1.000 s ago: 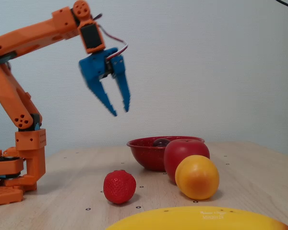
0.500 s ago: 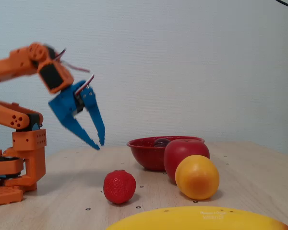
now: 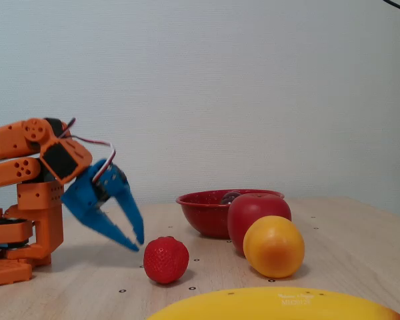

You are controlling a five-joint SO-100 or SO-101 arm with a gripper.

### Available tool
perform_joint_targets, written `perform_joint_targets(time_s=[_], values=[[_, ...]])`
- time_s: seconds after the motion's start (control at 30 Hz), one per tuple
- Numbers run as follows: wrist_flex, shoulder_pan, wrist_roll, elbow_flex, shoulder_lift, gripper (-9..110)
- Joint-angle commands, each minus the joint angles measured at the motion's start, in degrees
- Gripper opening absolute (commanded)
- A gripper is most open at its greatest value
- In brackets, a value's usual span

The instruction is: Put the plum in the red bowl.

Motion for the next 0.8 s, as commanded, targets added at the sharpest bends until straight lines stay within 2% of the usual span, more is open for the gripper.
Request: perform_joint_targets(time_s=[0.0,0.77], values=[[-2.81,0.70,-5.71,-0.35,0.88,0],[-2.64,2.20,-5.19,0.00,0.88,0]])
